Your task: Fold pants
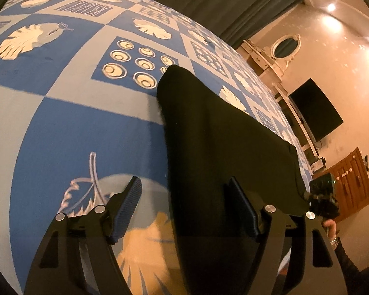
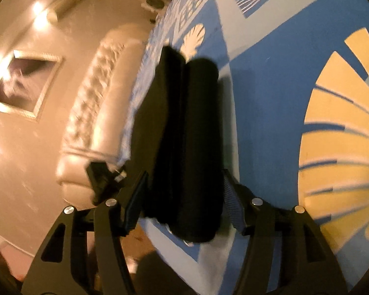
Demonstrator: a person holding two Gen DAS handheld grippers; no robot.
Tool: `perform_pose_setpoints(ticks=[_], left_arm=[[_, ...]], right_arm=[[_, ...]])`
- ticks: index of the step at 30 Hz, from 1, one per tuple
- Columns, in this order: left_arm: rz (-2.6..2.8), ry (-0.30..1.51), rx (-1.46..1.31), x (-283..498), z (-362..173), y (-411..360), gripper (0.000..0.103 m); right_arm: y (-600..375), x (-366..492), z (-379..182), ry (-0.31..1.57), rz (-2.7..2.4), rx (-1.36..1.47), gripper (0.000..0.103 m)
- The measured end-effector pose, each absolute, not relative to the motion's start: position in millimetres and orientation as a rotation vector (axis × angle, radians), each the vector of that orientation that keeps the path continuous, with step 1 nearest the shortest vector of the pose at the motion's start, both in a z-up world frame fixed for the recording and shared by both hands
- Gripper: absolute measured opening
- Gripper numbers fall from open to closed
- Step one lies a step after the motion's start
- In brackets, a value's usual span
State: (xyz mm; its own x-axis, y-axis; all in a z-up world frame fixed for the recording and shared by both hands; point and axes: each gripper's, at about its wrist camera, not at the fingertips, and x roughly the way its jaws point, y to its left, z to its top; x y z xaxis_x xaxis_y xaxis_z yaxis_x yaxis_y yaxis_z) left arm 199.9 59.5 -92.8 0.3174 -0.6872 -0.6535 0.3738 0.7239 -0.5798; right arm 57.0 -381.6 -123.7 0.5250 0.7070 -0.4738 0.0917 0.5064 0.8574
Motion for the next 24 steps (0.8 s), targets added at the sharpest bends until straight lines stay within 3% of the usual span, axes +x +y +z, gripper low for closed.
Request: perform_pose_setpoints(ticks=[6,9,13,16,17,24], left_arm=[[-0.656,1.066,-0.365,176.4,-84.2,70.9,0.072],[-0.616,1.065,-0.300,155.3,-71.7,69.6,0.072],[-0.546,0.993,-0.161,118.9,-42.7,58.0,0.072],[-0.486,0.922,-0.104,95.6,-18.2,50.2,0.075],[-0.466,0.907,-0.098,89.9,-12.5,49.2,0.081],[-0.305,0.805,-0.116,40.5,20.6,40.9,0.085]], right_arm=[[-391.5,33.9,-121.4,0.991,0.404,1.048,0.059],[-392.4,15.9,-112.6,1.027,0.347,1.013,0.065],[-371.8,-2.7,-86.1,1.058,0.234,0.796,0.081],[-347.0,-14.6,-66.1,1.041,0.195,0.649,0.086],[-339.5,-15.5,-61.8,1.034,0.185,0.619,0.088],[-276.5,-37.4,-31.2,0.963,0.134,0.328,0.089]])
